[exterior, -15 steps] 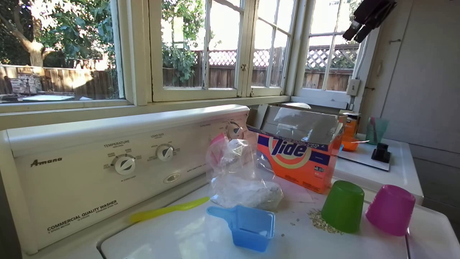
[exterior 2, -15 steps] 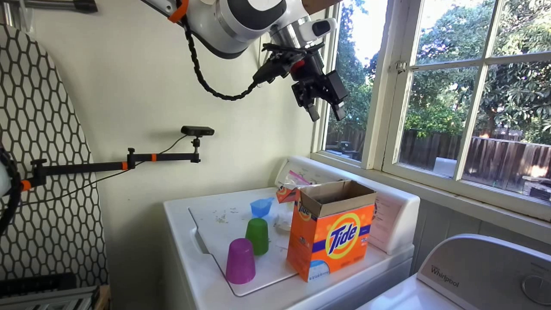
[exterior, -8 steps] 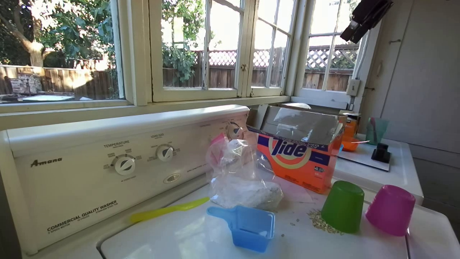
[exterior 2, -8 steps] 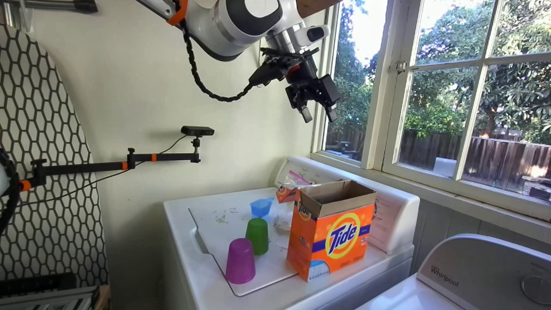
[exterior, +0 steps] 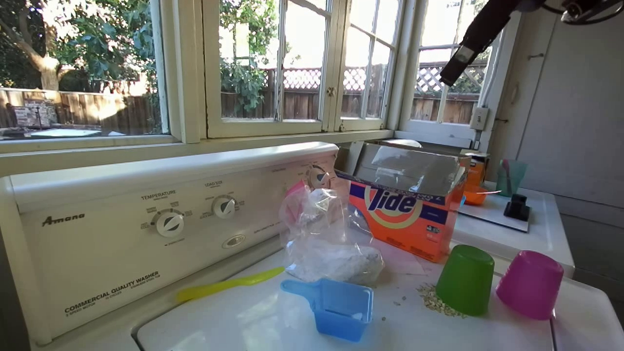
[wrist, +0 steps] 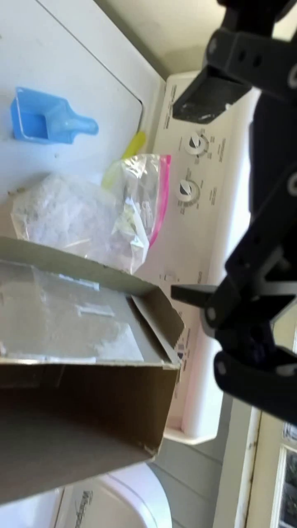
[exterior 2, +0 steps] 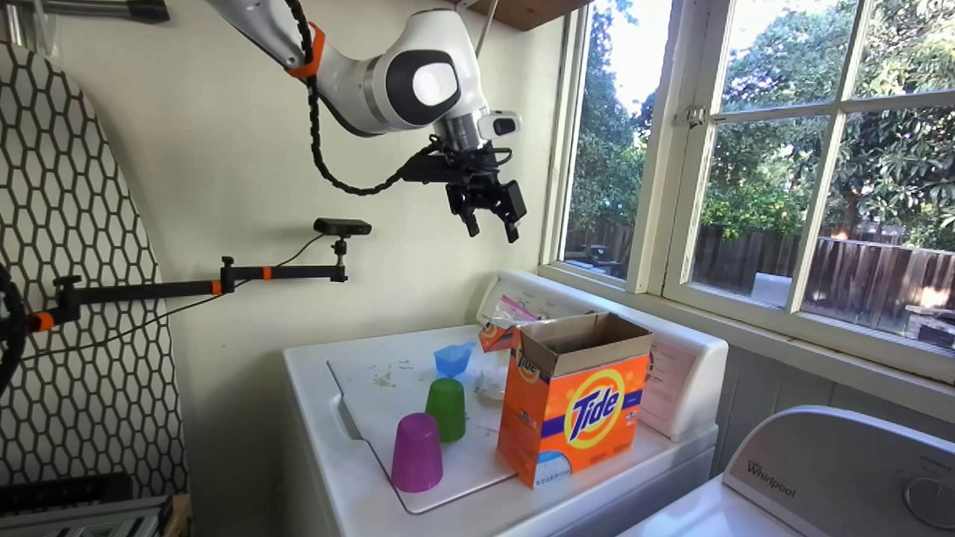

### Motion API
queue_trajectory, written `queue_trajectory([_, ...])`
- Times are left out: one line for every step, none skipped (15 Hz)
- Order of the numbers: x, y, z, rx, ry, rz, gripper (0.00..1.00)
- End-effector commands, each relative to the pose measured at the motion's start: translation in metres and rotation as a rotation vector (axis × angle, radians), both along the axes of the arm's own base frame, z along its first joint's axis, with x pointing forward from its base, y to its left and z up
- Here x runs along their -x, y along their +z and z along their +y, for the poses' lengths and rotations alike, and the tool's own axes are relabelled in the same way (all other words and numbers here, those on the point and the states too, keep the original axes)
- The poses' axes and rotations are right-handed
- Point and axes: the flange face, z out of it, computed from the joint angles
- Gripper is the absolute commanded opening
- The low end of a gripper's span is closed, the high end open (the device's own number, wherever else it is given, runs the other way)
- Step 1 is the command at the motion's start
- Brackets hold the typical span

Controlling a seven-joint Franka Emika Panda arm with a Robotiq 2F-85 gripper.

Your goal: Move the box of Tide to the left machine then put the blue measuring cup in the box.

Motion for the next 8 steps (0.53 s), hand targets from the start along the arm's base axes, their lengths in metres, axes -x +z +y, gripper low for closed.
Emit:
queue_trajectory([-0.008, -0.035, 0.032, -0.013, 0.109, 0.040, 1.00])
queue_trajectory([-0.009, -0.044, 0.039, -0.010, 0.132, 0.051, 1.00])
queue_trajectory([-0.009, -0.056, 0.047, -0.007, 0.158, 0.066, 1.00])
queue_trajectory([-0.010, -0.064, 0.053, -0.001, 0.177, 0.081, 1.00])
queue_trajectory([-0.011, -0.074, 0.060, 0.006, 0.200, 0.095, 1.00])
queue_trajectory([-0.011, -0.080, 0.066, 0.026, 0.216, 0.110, 1.00])
queue_trajectory([-0.006, -0.070, 0.054, 0.024, 0.176, 0.090, 1.00])
queue_trajectory([-0.007, -0.076, 0.059, 0.027, 0.190, 0.100, 1.00])
